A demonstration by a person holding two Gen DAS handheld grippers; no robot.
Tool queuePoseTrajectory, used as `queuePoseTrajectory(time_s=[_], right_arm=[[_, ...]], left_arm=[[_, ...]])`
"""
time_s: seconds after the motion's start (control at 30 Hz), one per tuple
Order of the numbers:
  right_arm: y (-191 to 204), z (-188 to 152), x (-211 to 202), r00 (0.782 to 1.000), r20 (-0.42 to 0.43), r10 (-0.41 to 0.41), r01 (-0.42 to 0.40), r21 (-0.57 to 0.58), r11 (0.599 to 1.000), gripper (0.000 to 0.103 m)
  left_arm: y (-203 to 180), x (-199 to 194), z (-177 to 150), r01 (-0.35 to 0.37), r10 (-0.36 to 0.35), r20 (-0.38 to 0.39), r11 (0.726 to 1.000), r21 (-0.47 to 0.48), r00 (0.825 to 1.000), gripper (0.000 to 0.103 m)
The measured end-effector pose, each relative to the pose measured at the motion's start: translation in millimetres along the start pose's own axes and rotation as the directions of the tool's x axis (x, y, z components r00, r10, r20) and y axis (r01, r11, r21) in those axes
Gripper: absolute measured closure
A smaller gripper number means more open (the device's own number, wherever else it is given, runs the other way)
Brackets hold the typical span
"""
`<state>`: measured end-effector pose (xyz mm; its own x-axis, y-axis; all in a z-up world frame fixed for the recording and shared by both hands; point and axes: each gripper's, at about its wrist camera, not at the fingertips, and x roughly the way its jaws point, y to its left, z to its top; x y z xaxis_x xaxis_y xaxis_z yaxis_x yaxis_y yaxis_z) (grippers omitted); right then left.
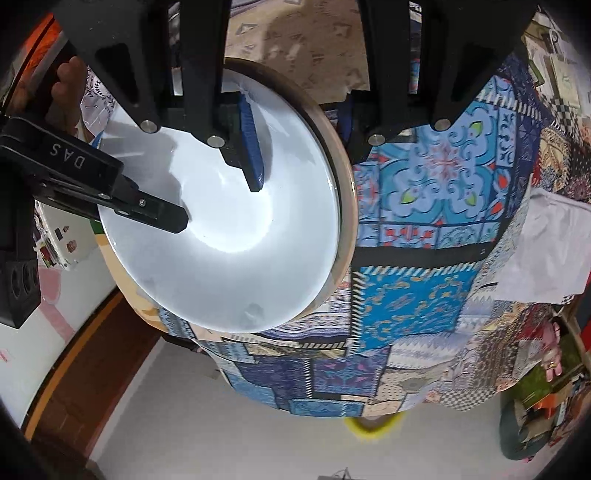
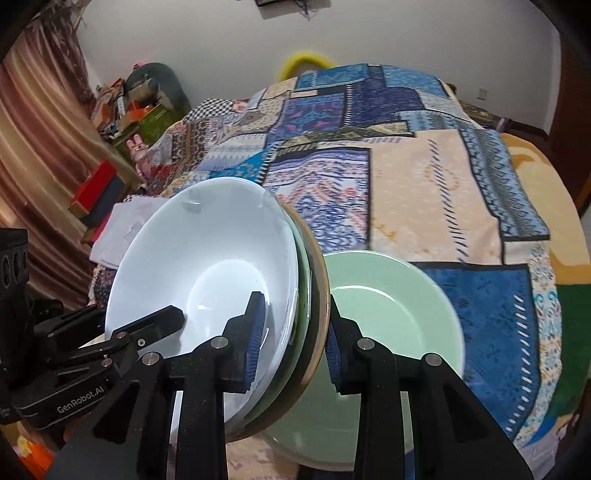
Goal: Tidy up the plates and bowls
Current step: 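Lower the white spotted bowl into the pale green bowl on the stack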
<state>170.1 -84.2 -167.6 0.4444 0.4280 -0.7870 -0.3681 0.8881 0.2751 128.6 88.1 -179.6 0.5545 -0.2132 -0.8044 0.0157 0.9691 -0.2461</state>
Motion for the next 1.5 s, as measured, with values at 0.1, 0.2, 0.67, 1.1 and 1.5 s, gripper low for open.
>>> queuePoseTrajectory(time_s=[0.1, 0.2, 0.67, 1.1, 1.5], right_arm=[[-11.4, -1.2, -6.4, 1.0, 0.004, -0.014, 0.014, 0.016, 1.0, 0.076], [-20.5, -2.6, -11.6, 1.0, 0.008, -0.027, 0.027, 0.028, 0.999, 0.076], [-56.2, -14.9, -15.1, 0.999, -0.012, -0.045, 0.045, 0.083, 0.995, 0.076], [-68.2, -21.7, -2.1, 0.998, -0.046, -0.034, 0.039, 0.114, 0.993, 0.076], [-70.3, -23.7, 4.6, 0.999, -0.04, -0.029, 0.033, 0.11, 0.993, 0.074]], left_arm=[[-12.8, 5.6, 2.1, 0.013, -0.013, -0.007, 1.0, 0.018, 1.0, 0.067], [-23.4, 11.2, 3.9, 0.027, -0.027, -0.016, 0.999, 0.028, 1.0, 0.067], [-60.3, 37.2, 9.5, 0.052, -0.049, -0.054, 0.996, 0.068, 0.997, 0.067], [-64.7, 61.6, 9.3, 0.045, -0.036, -0.105, 0.996, 0.076, 0.994, 0.067], [-57.4, 79.6, 2.4, 0.067, -0.061, -0.15, 0.997, 0.035, 0.987, 0.067]])
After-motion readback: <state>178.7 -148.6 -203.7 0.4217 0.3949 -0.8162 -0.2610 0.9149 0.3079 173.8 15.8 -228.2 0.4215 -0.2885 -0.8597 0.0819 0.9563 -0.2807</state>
